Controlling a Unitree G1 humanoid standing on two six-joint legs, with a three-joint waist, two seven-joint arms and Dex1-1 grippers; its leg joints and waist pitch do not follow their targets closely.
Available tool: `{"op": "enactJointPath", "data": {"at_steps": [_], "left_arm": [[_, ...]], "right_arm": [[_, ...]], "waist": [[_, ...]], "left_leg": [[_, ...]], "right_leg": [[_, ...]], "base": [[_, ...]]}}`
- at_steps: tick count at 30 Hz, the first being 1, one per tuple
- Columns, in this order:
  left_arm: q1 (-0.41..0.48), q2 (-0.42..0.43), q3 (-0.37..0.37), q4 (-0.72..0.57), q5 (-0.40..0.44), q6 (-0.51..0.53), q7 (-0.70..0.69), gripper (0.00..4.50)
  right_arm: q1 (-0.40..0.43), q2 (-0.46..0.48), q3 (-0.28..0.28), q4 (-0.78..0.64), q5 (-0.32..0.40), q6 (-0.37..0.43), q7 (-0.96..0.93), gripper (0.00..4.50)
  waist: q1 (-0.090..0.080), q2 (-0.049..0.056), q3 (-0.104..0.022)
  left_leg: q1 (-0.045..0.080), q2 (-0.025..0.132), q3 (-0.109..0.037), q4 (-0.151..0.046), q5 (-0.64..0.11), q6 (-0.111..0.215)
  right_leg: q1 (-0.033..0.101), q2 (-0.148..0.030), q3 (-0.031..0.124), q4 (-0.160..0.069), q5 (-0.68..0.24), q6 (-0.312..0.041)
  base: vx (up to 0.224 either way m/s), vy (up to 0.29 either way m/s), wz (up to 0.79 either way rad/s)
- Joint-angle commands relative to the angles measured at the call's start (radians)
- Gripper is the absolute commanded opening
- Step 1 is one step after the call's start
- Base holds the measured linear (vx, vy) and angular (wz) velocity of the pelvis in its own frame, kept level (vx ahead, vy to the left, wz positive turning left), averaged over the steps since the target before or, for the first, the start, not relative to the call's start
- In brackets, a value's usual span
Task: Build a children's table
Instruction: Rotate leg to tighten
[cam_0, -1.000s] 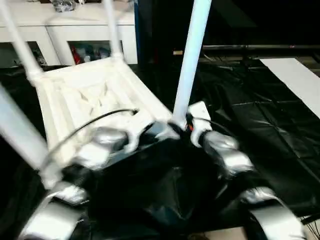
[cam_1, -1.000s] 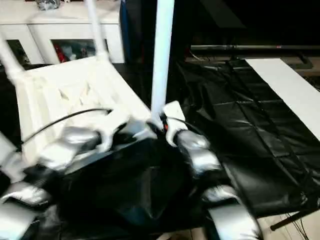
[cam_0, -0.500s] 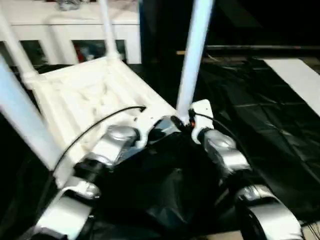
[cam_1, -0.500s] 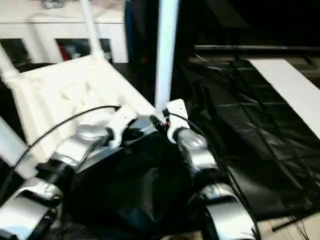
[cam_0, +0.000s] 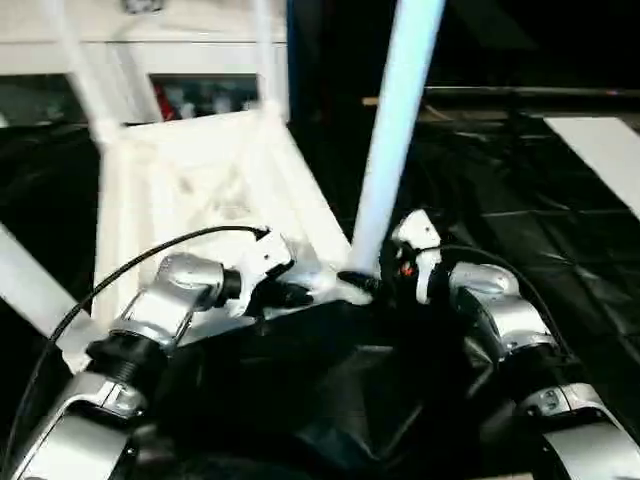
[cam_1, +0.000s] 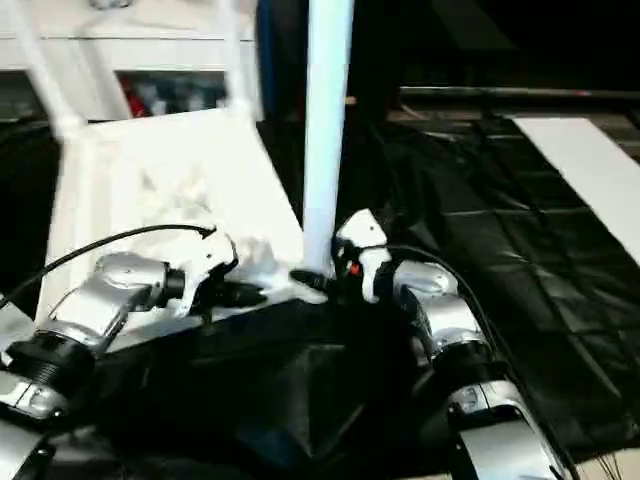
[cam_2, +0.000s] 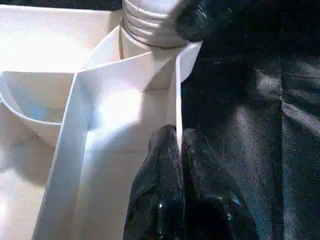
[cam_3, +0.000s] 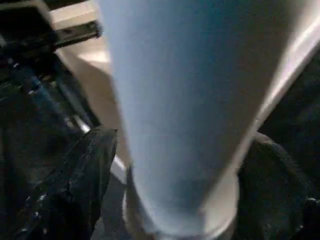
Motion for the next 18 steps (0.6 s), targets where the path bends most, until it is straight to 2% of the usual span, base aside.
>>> {"op": "enactJointPath", "data": {"at_steps": [1,2,4,5,6,11,15,16,17,18], "left_arm": [[-0.003,-0.013,0.001,0.017,-0.014,-0.011,-0.017,0.00],[-0.004,-0.012,0.003,0.018,-0.013,-0.011,-0.018,0.00],[-0.004,-0.010,0.005,0.020,-0.014,-0.012,-0.024,0.00],[-0.003,-0.007,0.006,0.020,-0.015,-0.013,-0.032,0.00],[-0.003,-0.007,0.006,0.020,-0.015,-0.014,-0.033,0.00],[-0.005,-0.008,0.008,0.027,-0.016,-0.017,-0.048,0.00],[-0.003,-0.008,0.006,0.024,-0.017,-0.011,-0.053,0.00],[-0.002,-0.008,0.006,0.023,-0.016,-0.008,-0.052,0.00],[0.000,-0.012,0.010,0.024,-0.014,0.002,-0.035,0.00],[-0.002,-0.022,0.015,0.032,-0.009,0.008,-0.009,0.00]], "right_arm": [[0.009,-0.011,0.007,-0.008,0.002,0.007,0.009,3.65],[0.009,-0.011,0.007,-0.006,0.002,0.008,0.011,3.65],[0.006,-0.009,0.006,-0.002,0.002,0.011,0.013,3.37],[0.007,-0.007,0.001,-0.004,-0.003,0.016,0.015,3.31],[0.007,-0.007,0.001,-0.005,-0.003,0.016,0.016,3.25],[0.010,-0.012,-0.005,-0.013,0.003,0.025,0.018,2.86],[0.016,-0.010,-0.004,-0.008,0.004,0.022,0.010,2.66],[0.016,-0.006,-0.007,-0.001,0.000,0.020,-0.007,2.64],[0.008,0.008,-0.023,0.035,-0.011,0.014,-0.073,2.64],[-0.003,0.024,-0.041,0.072,-0.021,0.005,-0.151,2.64]], "waist": [[-0.003,-0.001,-0.068],[-0.003,-0.002,-0.066],[-0.004,-0.001,-0.065],[-0.004,0.002,-0.066],[-0.004,0.001,-0.066],[-0.004,0.003,-0.067],[-0.003,0.005,-0.067],[-0.004,0.004,-0.068],[-0.006,0.010,-0.068],[-0.007,0.008,-0.067]], "left_leg": [[0.015,0.025,-0.011,-0.068,-0.249,0.026],[0.016,0.025,-0.012,-0.069,-0.256,0.021],[0.017,0.024,-0.012,-0.070,-0.268,0.015],[0.016,0.024,-0.013,-0.070,-0.267,0.013],[0.016,0.024,-0.013,-0.070,-0.267,0.012],[0.016,0.024,-0.013,-0.069,-0.257,0.012],[0.017,0.025,-0.013,-0.070,-0.262,0.012],[0.016,0.024,-0.013,-0.070,-0.261,0.011],[0.017,0.024,-0.013,-0.070,-0.265,0.005],[0.016,0.024,-0.013,-0.071,-0.272,0.003]], "right_leg": [[0.045,-0.053,0.036,-0.073,-0.235,-0.234],[0.044,-0.054,0.036,-0.076,-0.261,-0.225],[0.043,-0.054,0.037,-0.080,-0.295,-0.212],[0.043,-0.054,0.037,-0.080,-0.300,-0.208],[0.043,-0.054,0.037,-0.080,-0.300,-0.206],[0.044,-0.052,0.037,-0.076,-0.256,-0.219],[0.044,-0.052,0.036,-0.077,-0.263,-0.220],[0.044,-0.052,0.036,-0.077,-0.263,-0.220],[0.043,-0.052,0.036,-0.077,-0.261,-0.222],[0.043,-0.052,0.036,-0.077,-0.265,-0.222]], "base": [[0.000,0.000,0.00],[0.000,0.000,0.00],[0.000,0.000,0.00],[0.000,0.000,0.00],[0.000,0.000,0.00],[0.000,0.000,0.00],[0.000,0.000,0.00],[0.000,0.000,0.00],[0.000,0.000,0.00],[0.000,0.000,0.00]]}}
